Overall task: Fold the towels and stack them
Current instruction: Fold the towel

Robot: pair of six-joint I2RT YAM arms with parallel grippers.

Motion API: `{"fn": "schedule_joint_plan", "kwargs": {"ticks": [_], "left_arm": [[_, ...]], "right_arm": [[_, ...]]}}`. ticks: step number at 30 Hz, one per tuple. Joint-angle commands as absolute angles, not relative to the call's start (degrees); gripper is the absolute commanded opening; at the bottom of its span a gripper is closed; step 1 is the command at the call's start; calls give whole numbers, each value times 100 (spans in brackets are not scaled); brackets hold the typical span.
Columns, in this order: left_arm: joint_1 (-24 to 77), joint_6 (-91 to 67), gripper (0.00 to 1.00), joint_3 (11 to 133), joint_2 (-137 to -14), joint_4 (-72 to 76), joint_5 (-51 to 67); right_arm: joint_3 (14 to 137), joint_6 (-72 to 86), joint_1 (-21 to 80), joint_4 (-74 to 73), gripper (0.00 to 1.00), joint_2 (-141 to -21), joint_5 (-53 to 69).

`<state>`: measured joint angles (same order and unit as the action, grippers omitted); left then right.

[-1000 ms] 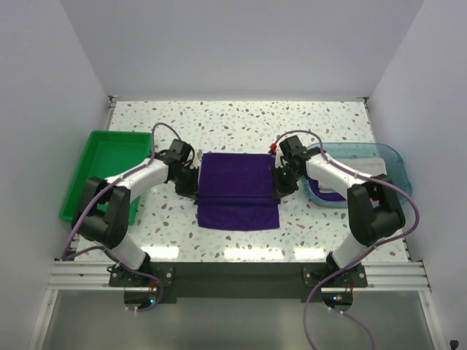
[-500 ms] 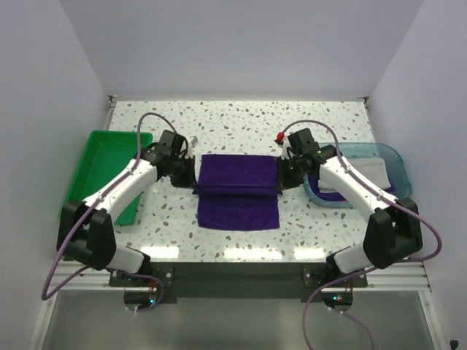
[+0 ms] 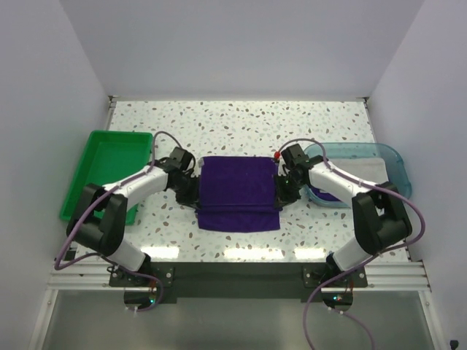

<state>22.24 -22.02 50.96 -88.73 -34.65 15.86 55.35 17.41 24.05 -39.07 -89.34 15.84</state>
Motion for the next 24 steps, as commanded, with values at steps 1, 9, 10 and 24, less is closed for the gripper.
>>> {"fn": "schedule_joint_plan", "kwargs": {"ticks": [1,9,10,24], "left_arm": [[2206,-2171,0,4957,-8903,-3577,923],[2338,-2232,9,4816,-8816,-3603,896],[2338,-2250,11,4834,-8746,-3647,879],[2777,-2636,47,4422,-7613,-4025,1538]], "right_arm": [[5388,1705,2338,-4061,0,-9079,896],[5265,1688,2408,-4043,8,-9132,870],[5256,1679,2417,-4043,13,-9071,879],[4800,1898,3023,-4482,30,-8148,1204]]}}
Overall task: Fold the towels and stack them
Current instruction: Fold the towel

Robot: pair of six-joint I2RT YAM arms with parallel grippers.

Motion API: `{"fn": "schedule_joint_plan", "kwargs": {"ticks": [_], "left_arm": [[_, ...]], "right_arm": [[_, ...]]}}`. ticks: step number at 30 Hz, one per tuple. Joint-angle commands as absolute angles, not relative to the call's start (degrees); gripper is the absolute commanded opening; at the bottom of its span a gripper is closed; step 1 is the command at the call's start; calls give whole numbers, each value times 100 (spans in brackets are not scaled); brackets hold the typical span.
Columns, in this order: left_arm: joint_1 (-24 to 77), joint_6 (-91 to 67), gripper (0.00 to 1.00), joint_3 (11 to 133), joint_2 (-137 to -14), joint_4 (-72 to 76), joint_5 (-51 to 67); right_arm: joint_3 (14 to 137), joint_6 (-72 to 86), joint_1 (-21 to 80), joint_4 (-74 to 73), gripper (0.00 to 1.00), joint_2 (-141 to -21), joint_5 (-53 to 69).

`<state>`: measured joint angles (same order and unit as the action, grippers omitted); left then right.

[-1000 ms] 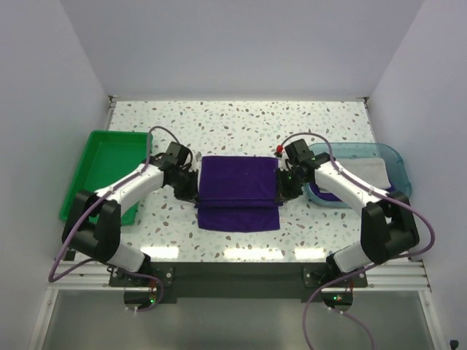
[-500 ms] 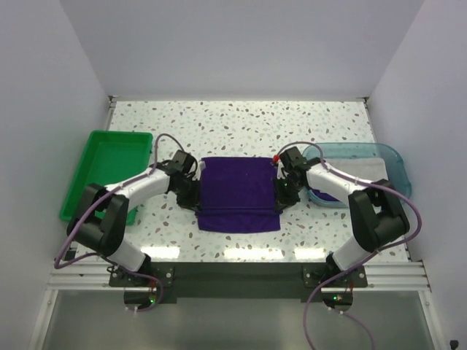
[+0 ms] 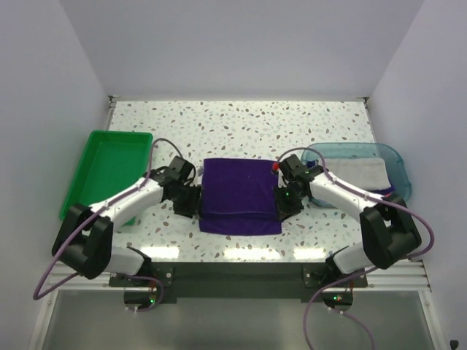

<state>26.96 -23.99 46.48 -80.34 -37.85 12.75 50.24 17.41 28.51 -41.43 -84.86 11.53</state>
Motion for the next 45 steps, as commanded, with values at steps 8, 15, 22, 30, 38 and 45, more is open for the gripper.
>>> {"fn": "schedule_joint_plan", "kwargs": {"ticks": [8,15,22,30,38,45], "left_arm": [[2821,-3076,71,3824,-6522,-3894,1907],[2821,-3304,71,4332,-6731,-3964,1346],[2804,-3656,61,4351,-7119,-3446,853],[2777,-3771,51,4087,-7453,-2980,826],[2777,-3762,46,4218,-7515,-3014,634],[2760,-3314,45,5368,-7953,-3024,114]], "right_arm": [[4193,2540,3585,-4702,40,-7480,1538],[4745,2584,3586,-4966,45,-6970,740],[4782,3505,3568,-4273,44,-7312,18],[4201,4306,3357,-3481,37,-7488,-18],[4384,4281,3278,-3375,34,-7523,-96],[5360,3499,3278,-3402,32,-8049,-536]]}}
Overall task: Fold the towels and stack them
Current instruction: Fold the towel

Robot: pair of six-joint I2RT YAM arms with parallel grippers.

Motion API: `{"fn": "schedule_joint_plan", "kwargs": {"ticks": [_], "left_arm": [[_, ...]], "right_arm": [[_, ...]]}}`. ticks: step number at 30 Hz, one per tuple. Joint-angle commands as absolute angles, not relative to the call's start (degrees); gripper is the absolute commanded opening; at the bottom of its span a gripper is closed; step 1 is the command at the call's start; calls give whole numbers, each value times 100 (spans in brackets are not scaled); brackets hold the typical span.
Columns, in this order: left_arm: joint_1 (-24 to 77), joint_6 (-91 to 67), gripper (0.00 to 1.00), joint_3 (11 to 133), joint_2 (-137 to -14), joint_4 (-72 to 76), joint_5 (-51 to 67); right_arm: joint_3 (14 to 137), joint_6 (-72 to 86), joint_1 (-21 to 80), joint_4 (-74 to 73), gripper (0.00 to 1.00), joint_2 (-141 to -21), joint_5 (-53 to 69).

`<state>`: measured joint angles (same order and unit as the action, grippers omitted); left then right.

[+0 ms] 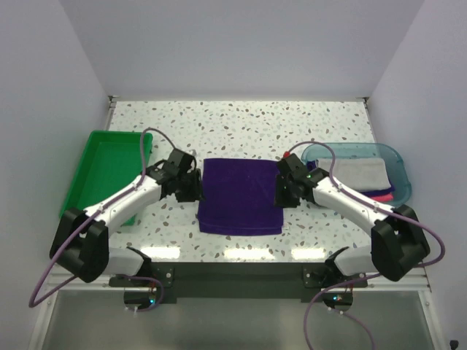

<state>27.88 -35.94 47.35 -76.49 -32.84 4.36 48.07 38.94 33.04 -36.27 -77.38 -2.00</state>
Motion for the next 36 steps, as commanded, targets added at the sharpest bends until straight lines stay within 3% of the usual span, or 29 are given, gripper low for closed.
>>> {"fn": "schedule_joint_plan", "kwargs": {"ticks": [1,26,32,36], "left_arm": [[2768,-3270,44,5466,-8093,-2954,114],[2259,-2689,42,8216,-11917,-2232,-123],[2259,-2742,49,8499,-11541,-2452,-158],[2259,-2918,61,8105,-10646,-2584,-281]], "right_arm": [[5474,3472,3287,-3367,31,-8199,-562],[8032,2277,2523,-2540,30,-11653,-729],[8649,2109,2496,-2918,33,-11436,-589],[8272,2390,2496,-3023,36,-10715,-493]]}}
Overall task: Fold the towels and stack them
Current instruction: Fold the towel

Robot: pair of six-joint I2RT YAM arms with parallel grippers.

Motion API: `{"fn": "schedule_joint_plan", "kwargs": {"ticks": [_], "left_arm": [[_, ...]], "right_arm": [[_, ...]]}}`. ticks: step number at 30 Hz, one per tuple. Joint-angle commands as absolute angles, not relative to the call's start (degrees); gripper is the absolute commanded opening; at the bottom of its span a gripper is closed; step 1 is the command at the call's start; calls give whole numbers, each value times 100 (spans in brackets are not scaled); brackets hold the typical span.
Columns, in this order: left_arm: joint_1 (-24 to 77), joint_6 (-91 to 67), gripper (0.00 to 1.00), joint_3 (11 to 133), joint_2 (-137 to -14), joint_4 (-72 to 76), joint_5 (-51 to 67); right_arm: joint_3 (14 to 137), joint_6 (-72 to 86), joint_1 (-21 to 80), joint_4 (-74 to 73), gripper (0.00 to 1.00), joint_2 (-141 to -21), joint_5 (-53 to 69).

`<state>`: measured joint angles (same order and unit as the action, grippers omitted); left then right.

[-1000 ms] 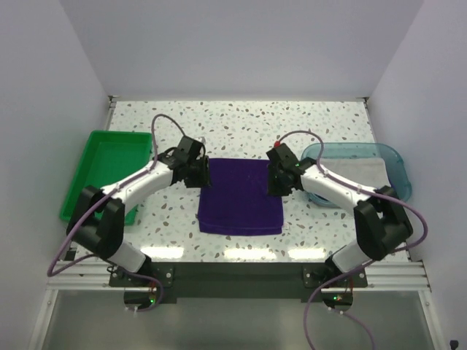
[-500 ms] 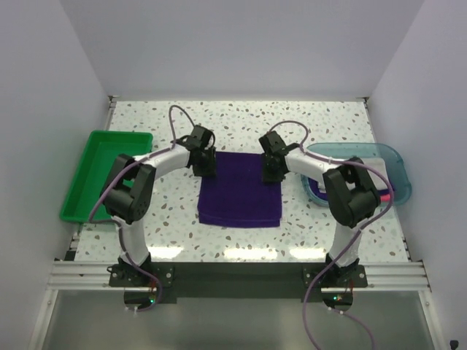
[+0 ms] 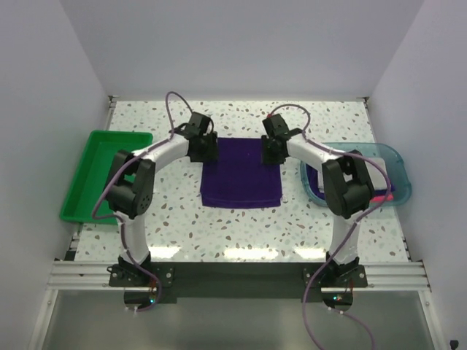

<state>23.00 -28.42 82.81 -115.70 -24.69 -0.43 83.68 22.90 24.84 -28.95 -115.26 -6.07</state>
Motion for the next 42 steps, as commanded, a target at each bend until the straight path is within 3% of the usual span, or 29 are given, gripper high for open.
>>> {"fn": "schedule_joint_plan", "kwargs": {"ticks": [1,6,13,26,34,42], "left_arm": [[2259,-2953,63,7973,-10252,-2593,-299],[2259,-3190,66,6813,-9230,-2619,-132],[2259,-3594,63,5328,-8385,-2304,236],[2364,-3744,39,5106,-8912,-1881,475],[2434,-3674,38,5036,-9088,-1855,369],[2461,-3630,18,5089,-9097,-1784,474]], "right_arm": [[8001,2460,2496,-3041,39,-10531,-475],[7103,2970,2496,-3111,42,-9713,-466],[5864,3489,2496,-2796,42,-8773,-457],[5282,3840,2505,-2356,42,-8833,-712],[5238,3955,2496,-2250,42,-8965,-879],[5186,4096,2496,-2232,41,-9061,-958]]}}
